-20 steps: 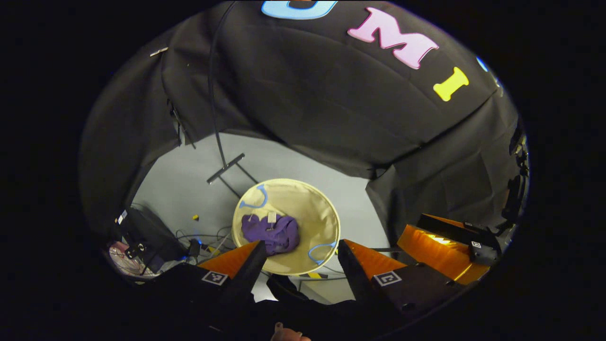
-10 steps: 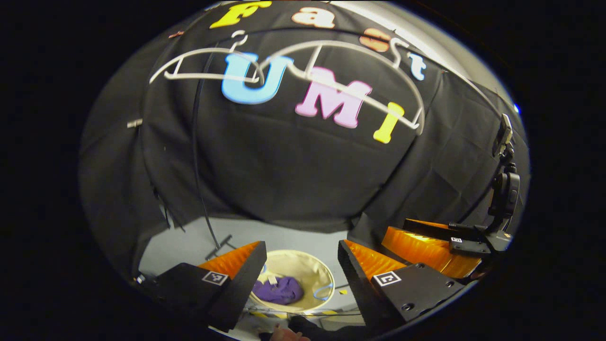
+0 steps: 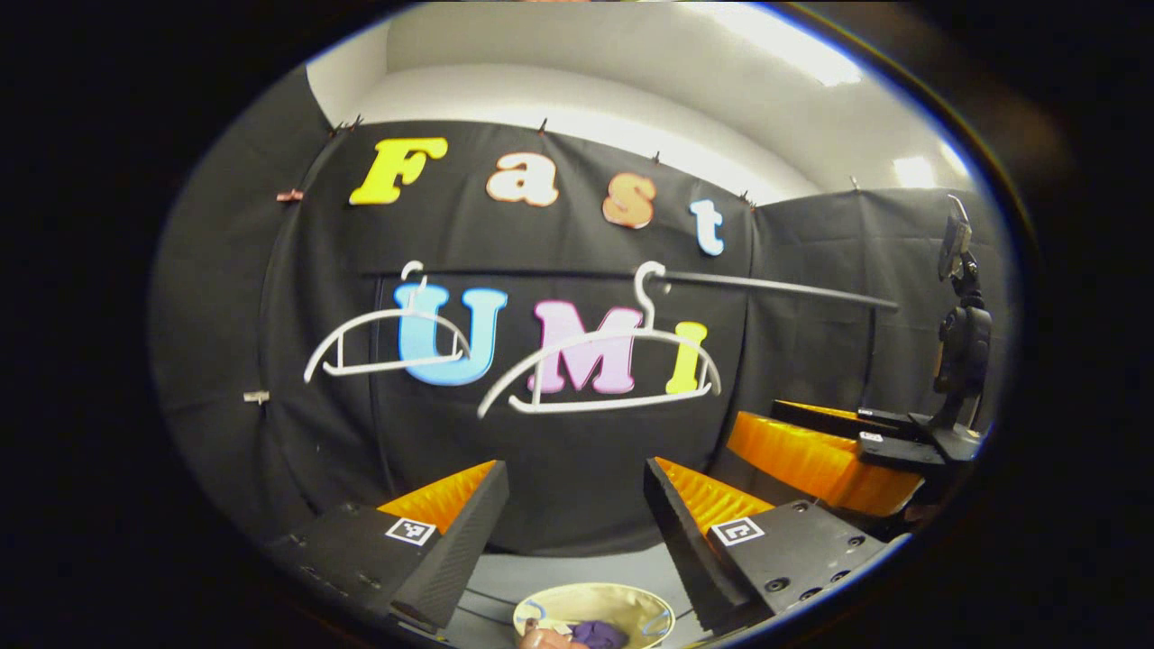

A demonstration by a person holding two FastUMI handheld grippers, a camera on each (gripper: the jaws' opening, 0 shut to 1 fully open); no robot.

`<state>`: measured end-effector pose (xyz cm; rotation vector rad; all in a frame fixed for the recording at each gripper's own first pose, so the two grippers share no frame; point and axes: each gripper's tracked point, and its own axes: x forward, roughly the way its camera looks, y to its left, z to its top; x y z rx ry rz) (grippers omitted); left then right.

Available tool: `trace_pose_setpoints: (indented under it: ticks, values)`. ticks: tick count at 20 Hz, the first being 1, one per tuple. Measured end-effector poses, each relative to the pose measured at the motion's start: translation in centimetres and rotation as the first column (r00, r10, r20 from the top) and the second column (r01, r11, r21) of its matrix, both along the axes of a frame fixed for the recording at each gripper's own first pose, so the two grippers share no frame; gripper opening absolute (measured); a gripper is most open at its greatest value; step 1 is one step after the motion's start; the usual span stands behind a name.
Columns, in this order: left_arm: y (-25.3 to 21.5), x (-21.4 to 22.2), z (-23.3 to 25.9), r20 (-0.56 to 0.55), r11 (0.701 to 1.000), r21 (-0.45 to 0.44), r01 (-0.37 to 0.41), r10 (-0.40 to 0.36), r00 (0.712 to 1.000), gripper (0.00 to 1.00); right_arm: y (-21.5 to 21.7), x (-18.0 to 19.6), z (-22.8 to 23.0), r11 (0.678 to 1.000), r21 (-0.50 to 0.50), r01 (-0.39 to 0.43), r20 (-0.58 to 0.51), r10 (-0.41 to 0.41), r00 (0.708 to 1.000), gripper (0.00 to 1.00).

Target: Grasp the clothes on the hanger with both hands and then place them into the laundry hamper below.

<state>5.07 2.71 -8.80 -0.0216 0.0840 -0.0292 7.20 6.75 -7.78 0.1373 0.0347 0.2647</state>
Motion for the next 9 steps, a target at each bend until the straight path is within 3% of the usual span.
trace_pose_setpoints:
  ticks: [1, 3, 9]
  values:
    - [0.2, -0.3, 1.6, 0.047, 1.000, 0.015, -0.008, 0.007, 0.999, 0.98, -0.1, -0.1, 0.8, 1.000, -0.018, 0.010, 0.032, -0.009, 0.999, 0.98]
    - [0.3, -0.6, 3.3, 0.121, 0.999, 0.047, -0.020, 0.014, 0.992, 0.92, -0.6, -0.8, 1.3, 0.998, -0.040, 0.041, 0.066, -0.038, 0.997, 0.98]
    - [0.2, -1.3, 3.7, 0.197, 0.993, 0.092, -0.067, 0.048, 0.979, 0.92, -1.1, -1.4, 3.1, 0.998, 0.013, 0.066, 0.103, -0.067, 0.992, 1.00]
